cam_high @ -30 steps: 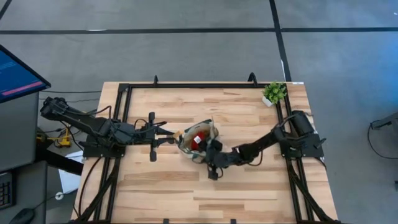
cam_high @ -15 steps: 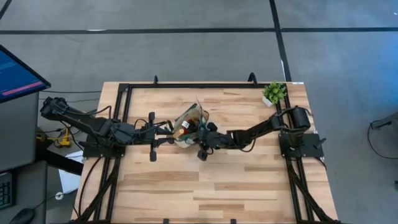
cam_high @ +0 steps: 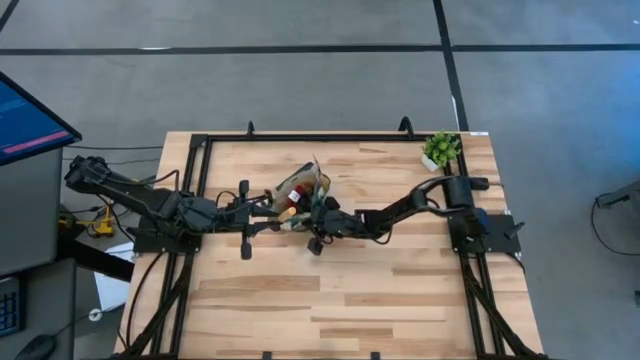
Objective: Pick & Place Garden tools in Gardening bag
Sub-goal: Put the brown trowel into the brown gardening bag
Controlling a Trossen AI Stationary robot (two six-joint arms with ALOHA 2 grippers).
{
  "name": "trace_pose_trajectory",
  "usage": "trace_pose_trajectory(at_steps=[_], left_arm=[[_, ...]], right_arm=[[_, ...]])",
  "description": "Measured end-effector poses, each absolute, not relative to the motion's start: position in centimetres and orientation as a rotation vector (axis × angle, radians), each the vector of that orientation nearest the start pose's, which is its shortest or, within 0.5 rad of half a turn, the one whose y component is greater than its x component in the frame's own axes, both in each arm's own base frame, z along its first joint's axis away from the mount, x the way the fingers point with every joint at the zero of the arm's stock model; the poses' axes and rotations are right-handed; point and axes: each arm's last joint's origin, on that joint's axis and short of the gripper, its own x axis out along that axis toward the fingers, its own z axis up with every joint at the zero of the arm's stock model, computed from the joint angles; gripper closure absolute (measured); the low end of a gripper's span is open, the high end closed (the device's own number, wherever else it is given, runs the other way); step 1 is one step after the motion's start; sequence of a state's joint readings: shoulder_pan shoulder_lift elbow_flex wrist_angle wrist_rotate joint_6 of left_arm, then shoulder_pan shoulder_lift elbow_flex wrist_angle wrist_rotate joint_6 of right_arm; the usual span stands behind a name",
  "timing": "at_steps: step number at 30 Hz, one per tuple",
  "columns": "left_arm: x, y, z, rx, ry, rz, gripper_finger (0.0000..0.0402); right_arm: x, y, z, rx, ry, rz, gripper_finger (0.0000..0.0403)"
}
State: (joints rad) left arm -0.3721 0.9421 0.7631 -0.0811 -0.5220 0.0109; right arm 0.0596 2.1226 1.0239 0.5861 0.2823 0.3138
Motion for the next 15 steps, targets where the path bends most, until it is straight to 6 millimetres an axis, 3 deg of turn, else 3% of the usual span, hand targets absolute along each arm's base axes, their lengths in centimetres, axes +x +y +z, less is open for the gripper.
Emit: trace_pose_trajectory(at_steps=[7, 15], left_arm=[[19.7, -6.1, 30.9, 0.123, 0.236, 0.148, 0.0365], [19.7, -6.2, 30.8, 0.124, 0.237, 0.148, 0.0366]], right_arm=[[41.4, 2.3, 9.3, 0.227, 0.505, -0.232, 0.0403], [39.3, 4.4, 13.7, 0.126, 0.655, -0.167, 0.0403]])
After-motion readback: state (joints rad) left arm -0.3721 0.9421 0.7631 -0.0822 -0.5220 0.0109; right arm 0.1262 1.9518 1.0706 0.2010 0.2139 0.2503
